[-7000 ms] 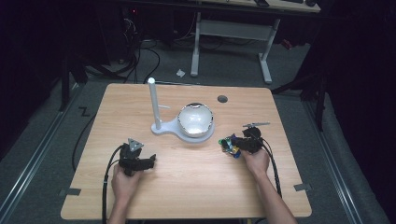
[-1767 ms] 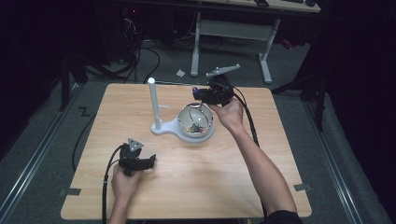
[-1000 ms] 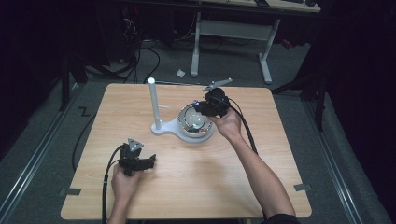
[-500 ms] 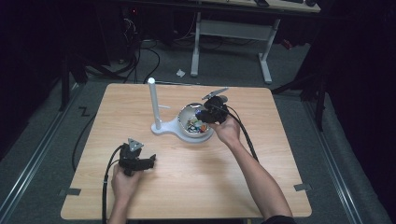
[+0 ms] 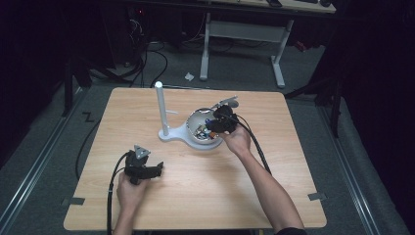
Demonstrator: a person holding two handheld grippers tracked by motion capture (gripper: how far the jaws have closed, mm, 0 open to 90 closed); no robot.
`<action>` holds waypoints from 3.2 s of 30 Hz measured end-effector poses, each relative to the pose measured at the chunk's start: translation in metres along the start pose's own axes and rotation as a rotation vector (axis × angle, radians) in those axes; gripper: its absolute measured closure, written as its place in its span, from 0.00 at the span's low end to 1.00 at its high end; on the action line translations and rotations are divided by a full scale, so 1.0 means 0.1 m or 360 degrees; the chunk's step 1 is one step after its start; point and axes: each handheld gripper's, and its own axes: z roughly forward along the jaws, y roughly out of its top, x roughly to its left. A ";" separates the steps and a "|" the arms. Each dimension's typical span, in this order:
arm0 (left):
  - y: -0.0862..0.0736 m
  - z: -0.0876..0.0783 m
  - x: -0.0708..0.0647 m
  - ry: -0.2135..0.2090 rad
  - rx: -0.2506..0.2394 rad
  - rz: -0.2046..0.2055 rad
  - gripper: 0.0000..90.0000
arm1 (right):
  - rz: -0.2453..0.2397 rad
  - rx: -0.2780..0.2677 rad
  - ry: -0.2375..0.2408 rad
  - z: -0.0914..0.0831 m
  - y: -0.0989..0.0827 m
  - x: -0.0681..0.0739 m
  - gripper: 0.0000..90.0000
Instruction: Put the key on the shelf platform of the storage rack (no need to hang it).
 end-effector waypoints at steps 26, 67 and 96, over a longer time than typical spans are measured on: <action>0.00 0.00 0.00 -0.0006 -0.0001 0.0014 0.19 | 0.0102 -0.0119 -0.0007 -0.16 -0.12 -0.10 0.53; 0.00 0.00 0.00 -0.0004 -0.0003 0.0010 0.19 | 0.0134 -0.0331 -0.0099 -0.94 -0.45 -0.35 0.51; 0.00 0.00 0.00 -0.0003 -0.0005 0.0010 0.19 | 0.0250 -0.0450 -0.0226 -1.49 -0.99 -0.53 0.53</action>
